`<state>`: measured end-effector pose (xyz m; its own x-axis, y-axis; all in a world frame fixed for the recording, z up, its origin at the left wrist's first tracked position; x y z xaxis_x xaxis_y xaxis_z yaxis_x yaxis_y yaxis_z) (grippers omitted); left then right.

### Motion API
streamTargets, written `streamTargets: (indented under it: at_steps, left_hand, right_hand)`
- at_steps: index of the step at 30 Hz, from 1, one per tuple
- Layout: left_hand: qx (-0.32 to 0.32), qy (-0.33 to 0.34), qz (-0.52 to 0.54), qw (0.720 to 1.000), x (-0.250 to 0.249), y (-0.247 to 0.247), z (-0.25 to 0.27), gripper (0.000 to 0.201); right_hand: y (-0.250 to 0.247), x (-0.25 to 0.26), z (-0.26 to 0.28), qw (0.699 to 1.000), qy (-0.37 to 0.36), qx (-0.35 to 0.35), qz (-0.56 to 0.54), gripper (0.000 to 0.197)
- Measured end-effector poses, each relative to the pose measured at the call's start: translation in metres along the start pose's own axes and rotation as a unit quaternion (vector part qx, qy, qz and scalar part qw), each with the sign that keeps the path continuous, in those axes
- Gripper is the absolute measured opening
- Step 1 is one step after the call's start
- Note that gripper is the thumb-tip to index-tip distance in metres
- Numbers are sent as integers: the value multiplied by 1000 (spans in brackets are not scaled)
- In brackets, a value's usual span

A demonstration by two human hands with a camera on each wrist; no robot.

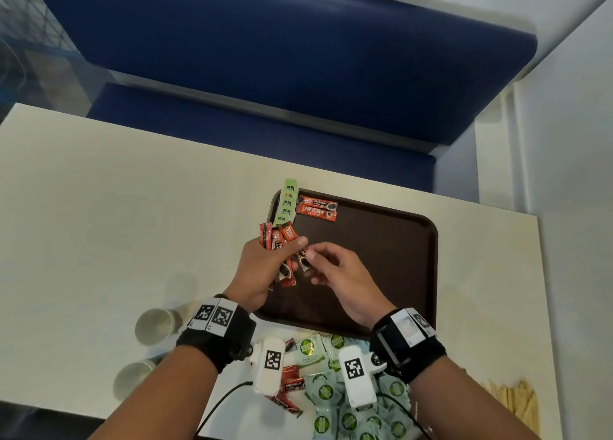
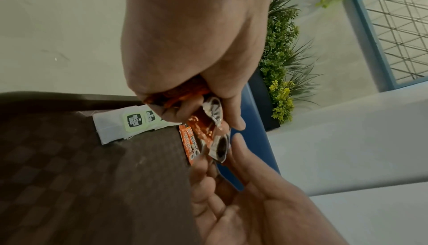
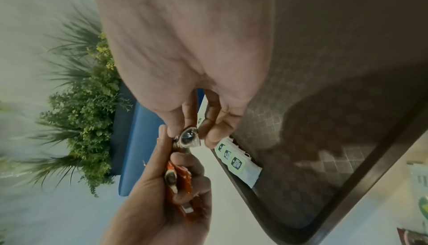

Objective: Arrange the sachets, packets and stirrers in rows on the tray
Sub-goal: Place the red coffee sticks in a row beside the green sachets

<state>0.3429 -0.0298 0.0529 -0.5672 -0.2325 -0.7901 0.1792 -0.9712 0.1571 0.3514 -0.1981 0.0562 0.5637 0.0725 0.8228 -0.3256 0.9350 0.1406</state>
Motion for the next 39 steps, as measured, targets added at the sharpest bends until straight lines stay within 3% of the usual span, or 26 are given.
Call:
streamTargets:
  at_steps: [7, 10, 15, 18, 22, 25, 30, 39]
  left_hand:
    - [-46, -4, 53, 998, 1, -8, -9, 34]
    - [-72, -5, 78, 994, 4, -5, -11, 31]
    - [-86, -10, 58, 995, 3, 4, -14, 25]
    - [-111, -7, 45, 993, 1, -3, -10, 22]
    - [-114, -15, 31, 993, 0, -18, -2, 22]
    - [-109, -17, 26, 994, 0, -25, 5, 20]
    - [-104, -26, 16, 994, 4, -30, 10, 19]
    - [-88, -27, -2, 996, 6, -25, 10, 23]
  right_hand:
    - [-13, 7, -10, 999, -24, -25, 20, 11]
    - [-12, 20, -13, 995, -72, -38, 57, 20]
    - [-11, 31, -27, 945, -167, -101, 262, 21]
    - [-30, 19, -49, 917, -154, -156, 332, 20]
    - [-45, 5, -78, 830, -113, -197, 509, 23]
    - [-45, -1, -93, 786, -109, -200, 576, 25]
    - [-40, -5, -102, 756, -131, -214, 604, 27]
    - [-39, -5, -107, 748, -131, -210, 616, 30]
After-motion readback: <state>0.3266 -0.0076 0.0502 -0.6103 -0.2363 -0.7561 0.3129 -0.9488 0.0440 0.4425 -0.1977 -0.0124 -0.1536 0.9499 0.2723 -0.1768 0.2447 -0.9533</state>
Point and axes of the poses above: each hand's wrist, its own z-axis away from the middle knuckle, its own y-axis out of the palm, x = y × z, the point moved 7 cm from there along -z, towards the middle knuckle, and after that the axes turned 4 degrees about x, right-handed, at the moved point
